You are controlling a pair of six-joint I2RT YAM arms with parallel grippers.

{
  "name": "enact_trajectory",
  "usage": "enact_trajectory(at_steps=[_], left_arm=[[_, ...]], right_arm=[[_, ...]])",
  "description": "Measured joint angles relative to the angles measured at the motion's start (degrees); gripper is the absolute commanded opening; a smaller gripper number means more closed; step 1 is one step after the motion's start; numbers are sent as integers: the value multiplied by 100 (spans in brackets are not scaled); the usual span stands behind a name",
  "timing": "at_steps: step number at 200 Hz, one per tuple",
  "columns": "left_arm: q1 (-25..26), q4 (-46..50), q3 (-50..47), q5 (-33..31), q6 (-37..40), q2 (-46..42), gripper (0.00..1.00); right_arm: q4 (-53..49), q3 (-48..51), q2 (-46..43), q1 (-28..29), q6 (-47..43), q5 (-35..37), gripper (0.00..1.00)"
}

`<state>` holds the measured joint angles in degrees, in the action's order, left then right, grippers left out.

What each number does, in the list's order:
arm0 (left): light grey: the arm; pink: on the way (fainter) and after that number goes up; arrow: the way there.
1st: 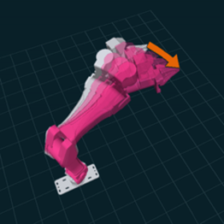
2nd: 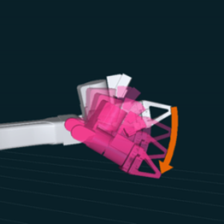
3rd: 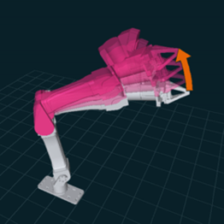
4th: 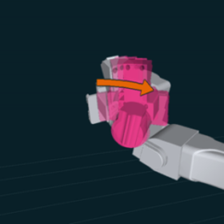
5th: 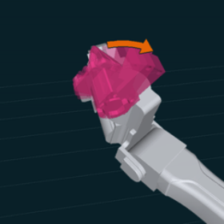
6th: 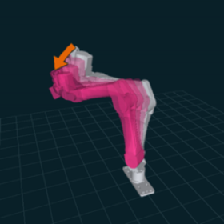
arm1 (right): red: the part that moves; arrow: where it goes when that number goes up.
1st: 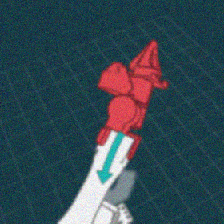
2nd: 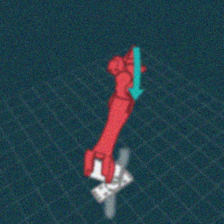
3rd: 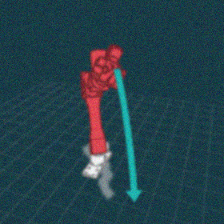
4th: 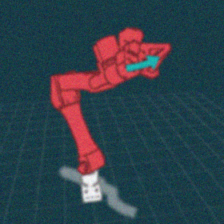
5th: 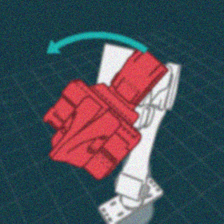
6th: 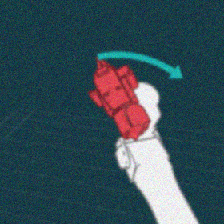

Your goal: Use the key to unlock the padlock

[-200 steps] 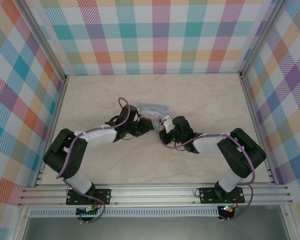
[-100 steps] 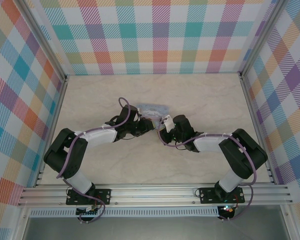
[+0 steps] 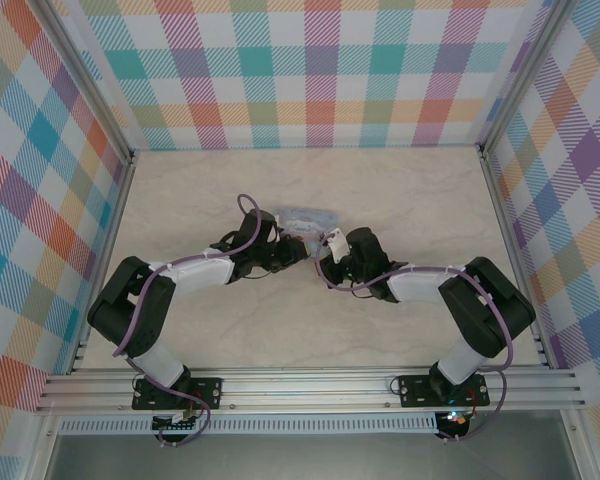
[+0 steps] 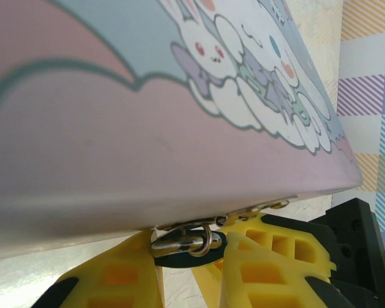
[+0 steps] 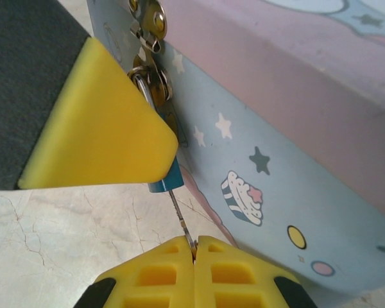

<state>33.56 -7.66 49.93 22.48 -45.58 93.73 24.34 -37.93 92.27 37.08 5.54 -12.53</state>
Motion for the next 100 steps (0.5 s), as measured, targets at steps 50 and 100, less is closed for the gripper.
enact_trajectory(at_steps=[50, 100], left_arm=[[0, -17, 57, 39, -24, 0, 20], [-7, 46, 68, -79, -131, 0, 20]], right_arm=[[-26, -116, 31, -114, -157, -278, 0], [304, -247, 372, -151, -188, -520, 0]])
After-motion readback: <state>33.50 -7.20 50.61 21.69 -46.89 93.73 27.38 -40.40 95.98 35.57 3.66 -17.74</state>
